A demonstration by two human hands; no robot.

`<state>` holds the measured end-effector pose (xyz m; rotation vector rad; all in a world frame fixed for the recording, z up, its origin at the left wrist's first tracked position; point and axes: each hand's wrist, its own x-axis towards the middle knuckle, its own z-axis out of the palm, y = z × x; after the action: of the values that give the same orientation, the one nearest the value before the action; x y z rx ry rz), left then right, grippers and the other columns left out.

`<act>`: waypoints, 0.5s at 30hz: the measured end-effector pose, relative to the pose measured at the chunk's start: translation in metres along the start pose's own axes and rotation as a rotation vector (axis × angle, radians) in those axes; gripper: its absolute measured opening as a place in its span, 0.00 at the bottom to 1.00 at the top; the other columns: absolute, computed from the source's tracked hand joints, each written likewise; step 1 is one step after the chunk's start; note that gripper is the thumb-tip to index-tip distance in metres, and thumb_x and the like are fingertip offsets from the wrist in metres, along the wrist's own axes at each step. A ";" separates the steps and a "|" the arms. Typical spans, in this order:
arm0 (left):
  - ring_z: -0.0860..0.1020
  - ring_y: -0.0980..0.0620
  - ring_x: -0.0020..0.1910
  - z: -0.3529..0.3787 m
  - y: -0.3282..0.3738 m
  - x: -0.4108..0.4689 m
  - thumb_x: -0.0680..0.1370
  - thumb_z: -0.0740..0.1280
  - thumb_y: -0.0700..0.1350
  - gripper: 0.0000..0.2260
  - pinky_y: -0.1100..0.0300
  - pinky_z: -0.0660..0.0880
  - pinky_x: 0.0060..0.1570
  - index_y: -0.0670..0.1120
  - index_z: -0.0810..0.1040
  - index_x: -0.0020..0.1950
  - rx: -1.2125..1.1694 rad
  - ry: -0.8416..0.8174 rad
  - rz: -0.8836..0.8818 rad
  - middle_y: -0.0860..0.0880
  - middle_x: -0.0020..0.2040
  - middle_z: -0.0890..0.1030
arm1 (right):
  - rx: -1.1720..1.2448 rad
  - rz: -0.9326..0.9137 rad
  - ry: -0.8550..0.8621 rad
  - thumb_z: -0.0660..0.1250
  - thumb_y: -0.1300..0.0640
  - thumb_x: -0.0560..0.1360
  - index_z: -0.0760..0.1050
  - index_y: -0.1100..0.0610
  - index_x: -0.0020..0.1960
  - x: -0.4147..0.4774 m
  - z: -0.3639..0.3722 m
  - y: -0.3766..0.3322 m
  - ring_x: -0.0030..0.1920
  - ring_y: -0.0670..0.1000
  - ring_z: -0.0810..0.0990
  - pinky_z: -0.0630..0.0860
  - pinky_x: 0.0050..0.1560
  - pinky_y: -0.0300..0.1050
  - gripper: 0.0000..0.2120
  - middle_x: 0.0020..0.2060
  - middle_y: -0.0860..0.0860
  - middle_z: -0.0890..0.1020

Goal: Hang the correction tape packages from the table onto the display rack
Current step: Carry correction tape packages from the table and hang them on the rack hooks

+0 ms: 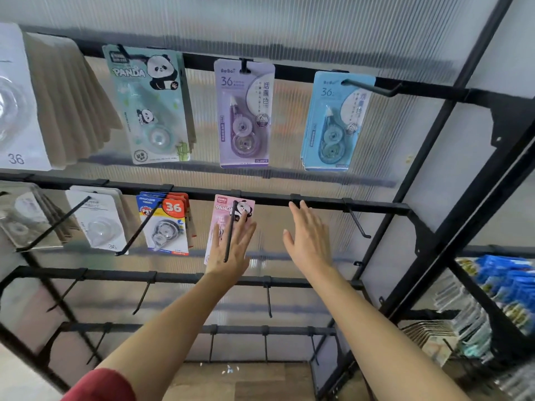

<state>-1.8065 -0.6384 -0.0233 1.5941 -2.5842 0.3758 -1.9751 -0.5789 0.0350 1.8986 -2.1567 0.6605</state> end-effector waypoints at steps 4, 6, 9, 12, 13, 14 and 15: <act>0.36 0.40 0.74 -0.012 0.002 -0.020 0.76 0.63 0.60 0.44 0.41 0.34 0.68 0.50 0.32 0.75 -0.015 0.018 -0.003 0.42 0.75 0.31 | 0.000 0.010 -0.015 0.60 0.53 0.79 0.53 0.55 0.77 0.001 -0.001 -0.001 0.74 0.56 0.60 0.60 0.70 0.51 0.29 0.76 0.57 0.58; 0.24 0.45 0.69 -0.008 0.002 -0.030 0.80 0.55 0.59 0.40 0.45 0.22 0.63 0.53 0.20 0.67 -0.040 -0.014 -0.009 0.47 0.68 0.19 | -0.008 0.009 -0.027 0.60 0.53 0.79 0.53 0.55 0.77 0.001 -0.003 -0.001 0.73 0.56 0.61 0.61 0.70 0.51 0.29 0.76 0.57 0.57; 0.21 0.46 0.66 -0.011 0.004 -0.055 0.80 0.53 0.59 0.37 0.47 0.20 0.61 0.55 0.22 0.67 -0.090 -0.043 -0.052 0.47 0.71 0.24 | -0.014 0.009 -0.036 0.61 0.53 0.79 0.53 0.55 0.77 0.000 -0.008 -0.003 0.73 0.57 0.60 0.60 0.70 0.52 0.30 0.76 0.57 0.57; 0.20 0.46 0.64 -0.015 0.002 -0.086 0.79 0.54 0.61 0.39 0.46 0.25 0.65 0.57 0.21 0.67 -0.113 -0.076 -0.081 0.48 0.70 0.24 | -0.032 0.043 -0.050 0.60 0.51 0.79 0.47 0.54 0.78 -0.005 -0.011 -0.005 0.75 0.59 0.55 0.56 0.73 0.54 0.33 0.77 0.57 0.53; 0.20 0.46 0.64 -0.017 -0.001 -0.096 0.79 0.55 0.61 0.39 0.46 0.26 0.66 0.57 0.21 0.66 -0.120 -0.081 -0.090 0.49 0.69 0.23 | -0.039 0.060 -0.058 0.60 0.50 0.79 0.44 0.54 0.78 -0.010 -0.012 -0.006 0.76 0.60 0.53 0.54 0.73 0.54 0.35 0.77 0.57 0.50; 0.21 0.47 0.65 -0.020 -0.003 -0.104 0.79 0.56 0.61 0.39 0.47 0.27 0.66 0.58 0.22 0.67 -0.131 -0.076 -0.099 0.50 0.68 0.23 | -0.041 0.074 -0.063 0.60 0.49 0.79 0.42 0.54 0.78 -0.015 -0.011 -0.007 0.76 0.60 0.50 0.52 0.74 0.54 0.36 0.77 0.58 0.48; 0.22 0.47 0.66 -0.022 -0.006 -0.113 0.79 0.56 0.60 0.39 0.47 0.28 0.66 0.58 0.24 0.69 -0.141 -0.066 -0.108 0.50 0.69 0.24 | -0.036 0.089 -0.063 0.60 0.49 0.79 0.40 0.54 0.78 -0.024 -0.011 -0.008 0.76 0.61 0.49 0.52 0.74 0.54 0.37 0.77 0.58 0.46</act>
<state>-1.7513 -0.5375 -0.0230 1.7134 -2.4939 0.1321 -1.9653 -0.5535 0.0366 1.8391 -2.2870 0.5812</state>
